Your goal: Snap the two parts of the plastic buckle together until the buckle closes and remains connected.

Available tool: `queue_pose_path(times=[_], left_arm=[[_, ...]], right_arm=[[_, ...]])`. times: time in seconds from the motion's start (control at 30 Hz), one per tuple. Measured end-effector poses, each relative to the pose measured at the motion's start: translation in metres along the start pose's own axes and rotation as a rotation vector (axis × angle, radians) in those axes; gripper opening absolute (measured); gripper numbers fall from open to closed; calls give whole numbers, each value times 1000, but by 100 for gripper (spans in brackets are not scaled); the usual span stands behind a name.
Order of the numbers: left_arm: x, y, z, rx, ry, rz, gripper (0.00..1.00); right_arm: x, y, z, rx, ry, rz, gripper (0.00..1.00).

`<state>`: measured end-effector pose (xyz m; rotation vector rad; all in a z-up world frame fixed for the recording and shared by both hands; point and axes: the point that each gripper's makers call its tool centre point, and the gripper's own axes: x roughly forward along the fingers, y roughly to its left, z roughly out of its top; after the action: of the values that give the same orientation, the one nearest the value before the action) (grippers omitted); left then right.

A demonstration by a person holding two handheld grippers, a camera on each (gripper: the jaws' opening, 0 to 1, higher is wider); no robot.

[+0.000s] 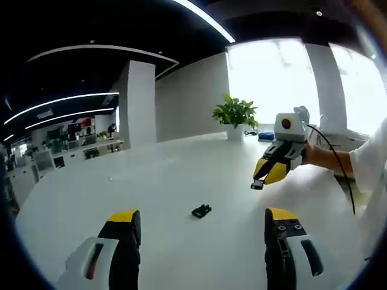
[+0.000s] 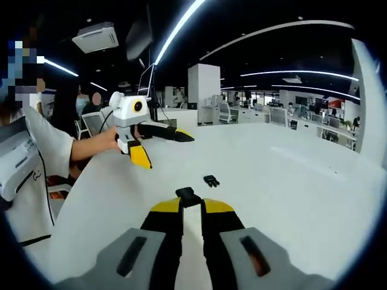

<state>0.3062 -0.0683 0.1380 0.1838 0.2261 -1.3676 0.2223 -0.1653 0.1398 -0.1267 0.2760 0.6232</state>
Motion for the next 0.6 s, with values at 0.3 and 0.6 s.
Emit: queue_pose_path(times=[0.3,0.6], left_arm=[[2,11,0,21,39,-11,85],[9,13,0,74,90,-25,85]], right_arm=[[-10,0,-2,16,-13,-13,10],[-19,0,-4,29,-33,-30,10]])
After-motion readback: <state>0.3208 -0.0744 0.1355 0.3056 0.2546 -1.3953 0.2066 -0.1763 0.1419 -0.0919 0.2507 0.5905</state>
